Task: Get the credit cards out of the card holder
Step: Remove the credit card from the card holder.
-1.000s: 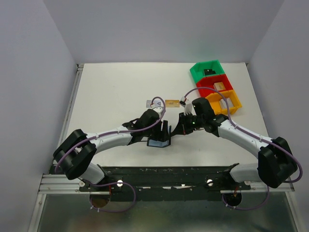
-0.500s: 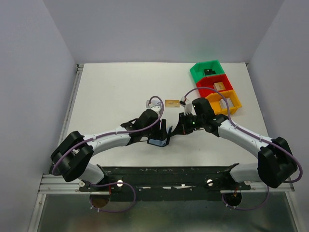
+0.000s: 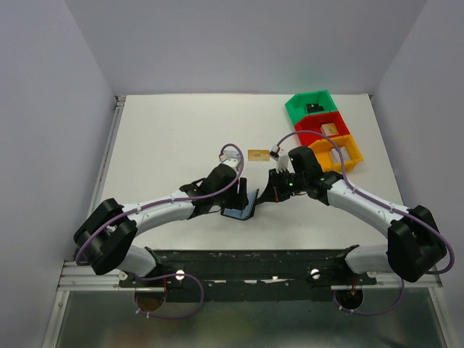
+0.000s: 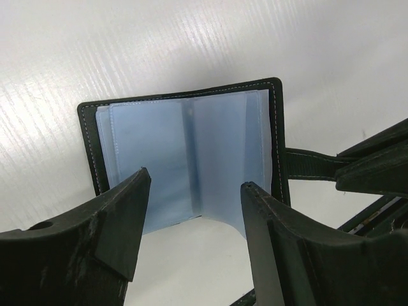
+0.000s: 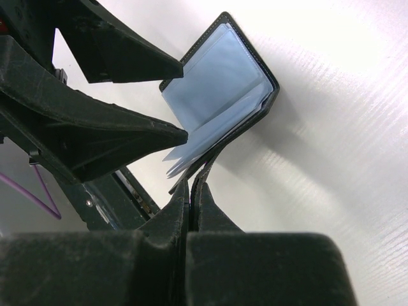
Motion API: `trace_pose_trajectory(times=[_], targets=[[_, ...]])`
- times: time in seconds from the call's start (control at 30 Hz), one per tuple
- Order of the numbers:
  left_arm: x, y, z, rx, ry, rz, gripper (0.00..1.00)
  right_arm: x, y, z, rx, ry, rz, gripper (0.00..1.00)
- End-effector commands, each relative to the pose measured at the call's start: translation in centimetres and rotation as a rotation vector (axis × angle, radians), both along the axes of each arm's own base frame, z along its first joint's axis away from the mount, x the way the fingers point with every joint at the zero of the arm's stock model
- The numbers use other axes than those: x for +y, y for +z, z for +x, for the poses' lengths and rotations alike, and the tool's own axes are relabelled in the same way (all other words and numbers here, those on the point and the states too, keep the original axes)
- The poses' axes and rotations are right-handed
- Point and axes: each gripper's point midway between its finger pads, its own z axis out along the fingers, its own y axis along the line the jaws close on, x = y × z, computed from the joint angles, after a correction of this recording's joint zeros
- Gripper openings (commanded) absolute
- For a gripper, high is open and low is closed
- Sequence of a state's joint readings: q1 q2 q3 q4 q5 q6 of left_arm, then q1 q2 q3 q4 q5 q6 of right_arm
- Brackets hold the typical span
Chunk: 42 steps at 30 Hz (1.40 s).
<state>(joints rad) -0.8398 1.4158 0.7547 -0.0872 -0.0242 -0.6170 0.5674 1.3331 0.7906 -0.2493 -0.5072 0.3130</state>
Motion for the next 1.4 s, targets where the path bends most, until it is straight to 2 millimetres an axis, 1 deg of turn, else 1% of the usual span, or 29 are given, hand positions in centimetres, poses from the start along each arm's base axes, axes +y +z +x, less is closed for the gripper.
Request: trace_pose_trajectory(times=[0.0, 0.13, 0.23, 0.3, 0.37, 0.47, 0.5, 0.57, 0.67, 0.7, 0.73, 0.8, 0.87, 0.97, 1.1, 1.37], targets=[[0.7, -0.9, -0.1, 0.007, 0.018, 0.041, 0.71, 0.0, 0.8, 0.1, -0.023, 0.011, 0.007, 0.0], [1.7, -1.4, 0.1, 0.008, 0.054, 0.081, 0.7, -0.2, 1.0, 0.2, -0.032, 0.006, 0.0, 0.0], [3.3, -1.8, 0.4, 0.021, 0.118, 0.125, 0.7, -0.1, 1.3, 0.2, -0.039, 0.017, -0.001, 0.0], [4.4, -2.1, 0.6, 0.037, 0.171, 0.124, 0.7, -0.2, 1.4, 0.1, -0.037, 0.022, -0.003, 0.0], [5.5, -2.0, 1.0, 0.037, 0.211, 0.113, 0.7, -0.2, 1.4, 0.0, -0.034, 0.028, -0.004, 0.0], [6.8, -1.1, 1.6, 0.016, 0.256, 0.091, 0.7, -0.3, 1.5, 0.0, -0.031, 0.031, -0.014, 0.0], [6.9, -0.7, 1.8, 0.001, 0.254, 0.079, 0.7, -0.3, 1.5, -0.1, -0.027, 0.035, -0.021, 0.0], [6.2, 0.7, 2.1, -0.046, 0.217, 0.024, 0.7, -0.5, 1.4, -0.1, -0.022, 0.039, -0.042, 0.0], [3.5, 3.8, 2.1, -0.136, 0.083, -0.125, 0.7, -1.1, 1.1, 0.2, -0.018, 0.029, -0.088, 0.0], [2.2, 4.7, 1.7, -0.143, 0.018, -0.176, 0.7, -1.3, 0.9, 0.2, -0.012, 0.022, -0.106, 0.0], [1.4, 5.5, 1.6, -0.157, -0.024, -0.209, 0.7, -1.4, 0.7, 0.3, -0.011, 0.022, -0.12, 0.0], [0.0, 6.4, 1.4, -0.154, -0.095, -0.242, 0.69, -1.6, 0.5, 0.3, -0.002, 0.017, -0.134, 0.0], [-1.2, 6.5, 1.1, -0.124, -0.155, -0.26, 0.68, -1.7, 0.4, 0.3, 0.003, 0.016, -0.136, 0.0], [-2.4, 5.7, 0.7, -0.074, -0.205, -0.269, 0.67, -1.6, 0.6, 0.3, 0.001, 0.016, -0.133, 0.0], [-3.1, 4.6, 0.2, -0.037, -0.232, -0.274, 0.67, -1.5, 0.9, 0.2, -0.004, 0.021, -0.127, 0.0], [-4.4, 3.6, -0.3, -0.008, -0.283, -0.243, 0.67, -1.3, 0.9, 0.3, 0.002, 0.03, -0.123, 0.0]])
